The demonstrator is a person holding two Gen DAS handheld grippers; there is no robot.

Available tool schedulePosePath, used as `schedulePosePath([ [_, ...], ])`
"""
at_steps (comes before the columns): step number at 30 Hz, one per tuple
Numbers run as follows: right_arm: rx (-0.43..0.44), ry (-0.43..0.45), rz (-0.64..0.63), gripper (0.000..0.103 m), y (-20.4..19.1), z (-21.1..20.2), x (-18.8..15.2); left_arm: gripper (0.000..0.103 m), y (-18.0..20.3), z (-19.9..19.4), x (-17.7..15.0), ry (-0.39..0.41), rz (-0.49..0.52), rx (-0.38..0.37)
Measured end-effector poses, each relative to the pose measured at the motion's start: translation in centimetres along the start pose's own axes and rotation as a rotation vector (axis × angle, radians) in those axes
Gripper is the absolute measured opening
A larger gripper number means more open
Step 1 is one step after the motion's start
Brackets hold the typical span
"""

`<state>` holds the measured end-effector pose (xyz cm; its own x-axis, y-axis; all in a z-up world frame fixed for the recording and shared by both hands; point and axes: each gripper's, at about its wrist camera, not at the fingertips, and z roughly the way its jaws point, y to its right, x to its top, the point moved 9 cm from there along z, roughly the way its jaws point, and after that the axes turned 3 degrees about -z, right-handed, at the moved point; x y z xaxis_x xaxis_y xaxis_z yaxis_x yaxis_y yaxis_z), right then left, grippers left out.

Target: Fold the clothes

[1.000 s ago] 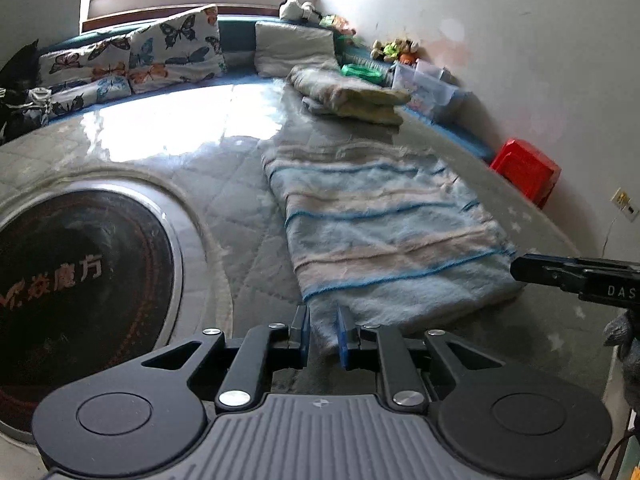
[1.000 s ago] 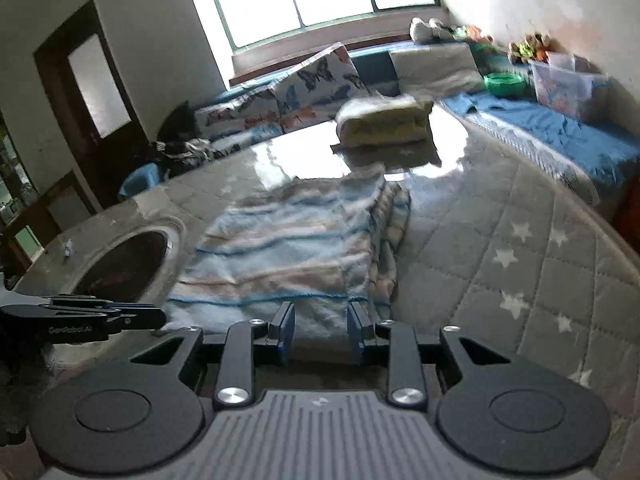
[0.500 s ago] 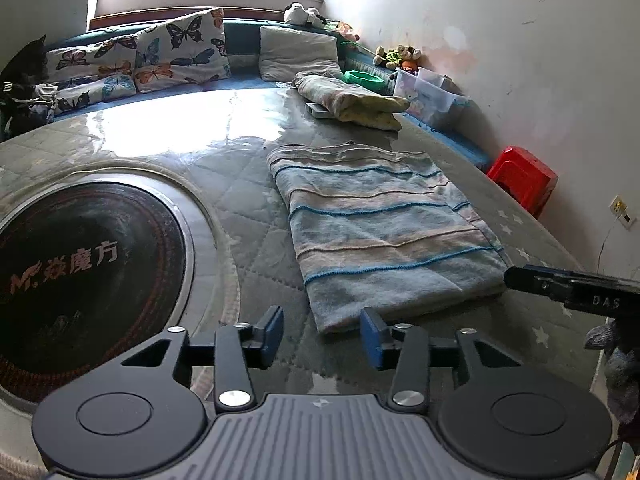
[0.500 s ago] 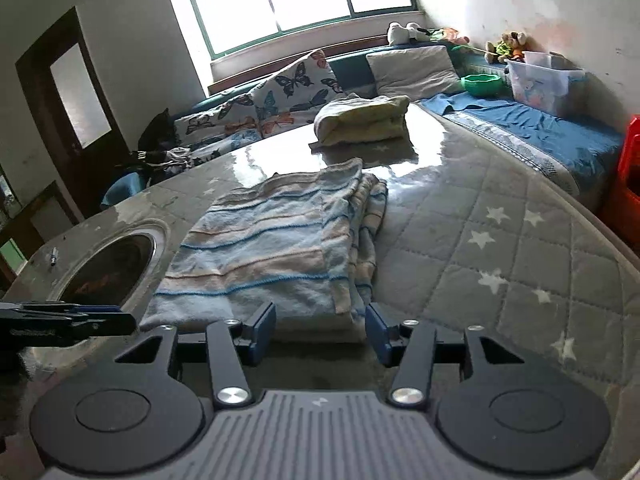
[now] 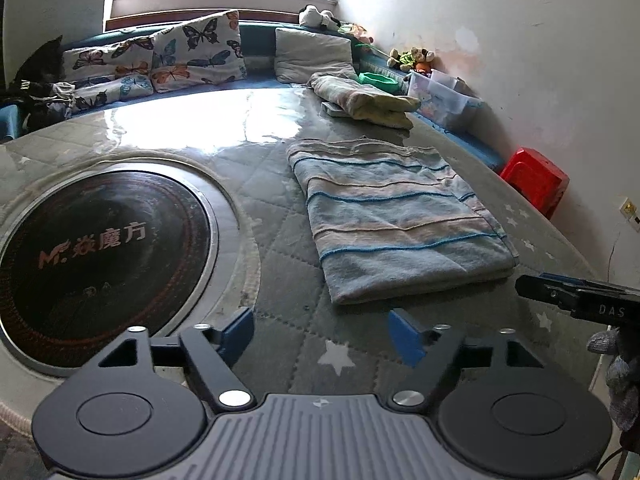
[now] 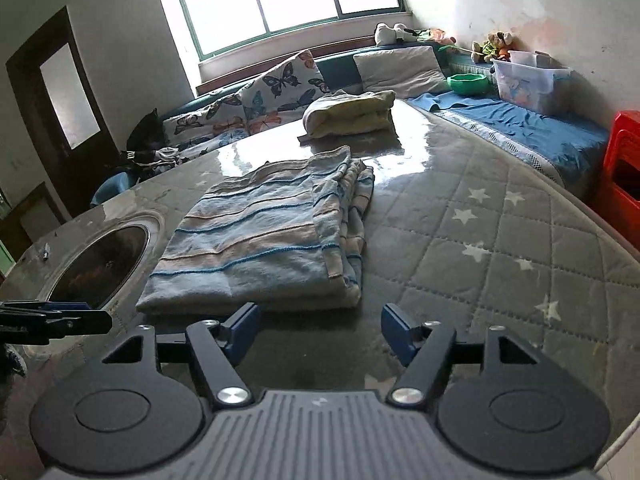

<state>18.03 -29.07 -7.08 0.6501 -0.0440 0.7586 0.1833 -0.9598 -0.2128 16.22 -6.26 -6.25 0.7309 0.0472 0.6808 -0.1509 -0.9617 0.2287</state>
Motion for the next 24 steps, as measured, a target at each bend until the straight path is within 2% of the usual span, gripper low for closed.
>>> schedulePosePath([
  [2, -0.001, 0.001, -0.003, 0.071, -0.2, -0.1, -0.1, 0.089, 0.0, -0.3, -0.1, 0.007, 0.003, 0.005],
  [5, -0.016, 0.009, -0.017, 0.083, -0.6, -0.4, -0.1, 0.096, 0.1, -0.7, -0.2, 0.017, 0.012, 0.008],
  [9, -0.028, 0.018, -0.034, 0.084, -1.2, -0.8, 0.0, 0.103, 0.1, -1.3, -0.3, 0.034, 0.014, 0.010],
  [11, -0.032, 0.020, -0.033, 0.087, -1.4, -1.0, 0.0, 0.103, 0.0, -1.6, -0.3, 0.040, 0.014, 0.013],
  [13, -0.044, 0.023, -0.038, 0.095, -1.6, -1.1, 0.0, 0.103, -0.1, -1.7, -0.4, 0.041, 0.012, 0.016],
  [18, -0.073, 0.034, -0.064, 0.102, -2.2, -1.5, -0.1, 0.103, -0.2, -2.2, -0.6, 0.044, 0.006, 0.015],
  [24, -0.098, 0.045, -0.066, 0.103, -2.3, -2.1, -0.3, 0.103, 0.0, -2.8, -0.7, 0.053, 0.009, 0.010],
])
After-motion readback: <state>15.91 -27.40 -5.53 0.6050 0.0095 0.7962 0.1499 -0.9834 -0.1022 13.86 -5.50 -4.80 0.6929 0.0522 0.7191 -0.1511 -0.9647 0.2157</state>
